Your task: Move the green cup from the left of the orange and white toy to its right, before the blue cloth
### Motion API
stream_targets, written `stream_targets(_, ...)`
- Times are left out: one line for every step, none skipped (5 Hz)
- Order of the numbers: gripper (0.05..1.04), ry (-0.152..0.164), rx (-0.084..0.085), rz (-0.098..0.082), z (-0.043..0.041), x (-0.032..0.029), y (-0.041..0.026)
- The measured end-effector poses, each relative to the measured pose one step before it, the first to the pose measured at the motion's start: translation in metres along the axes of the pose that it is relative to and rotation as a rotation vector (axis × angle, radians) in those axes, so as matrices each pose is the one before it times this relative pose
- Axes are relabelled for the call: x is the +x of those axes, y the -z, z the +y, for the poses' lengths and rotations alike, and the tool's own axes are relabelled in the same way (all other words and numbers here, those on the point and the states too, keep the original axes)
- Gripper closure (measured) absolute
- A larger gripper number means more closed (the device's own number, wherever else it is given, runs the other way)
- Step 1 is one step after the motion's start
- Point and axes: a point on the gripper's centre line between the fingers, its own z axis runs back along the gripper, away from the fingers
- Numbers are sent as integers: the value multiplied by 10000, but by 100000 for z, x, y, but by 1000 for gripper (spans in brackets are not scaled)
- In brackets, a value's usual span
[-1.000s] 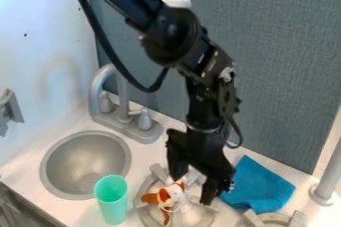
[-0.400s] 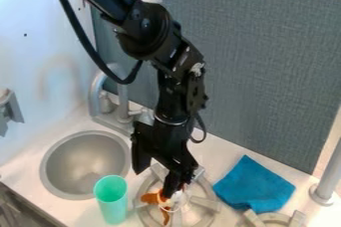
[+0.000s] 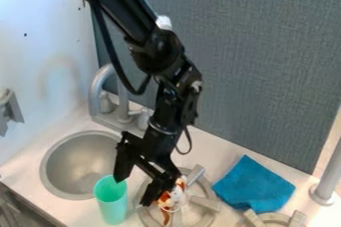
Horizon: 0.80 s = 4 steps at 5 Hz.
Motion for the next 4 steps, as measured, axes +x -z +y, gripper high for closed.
stream_targets(83,-179,-6,135,289,-69,288)
stream_targets(83,-391,-148,135,854,-266,352)
stream_targets(83,-131,-20,131,101,-111,683)
stream_targets(83,166,-228,-311,147,262,549)
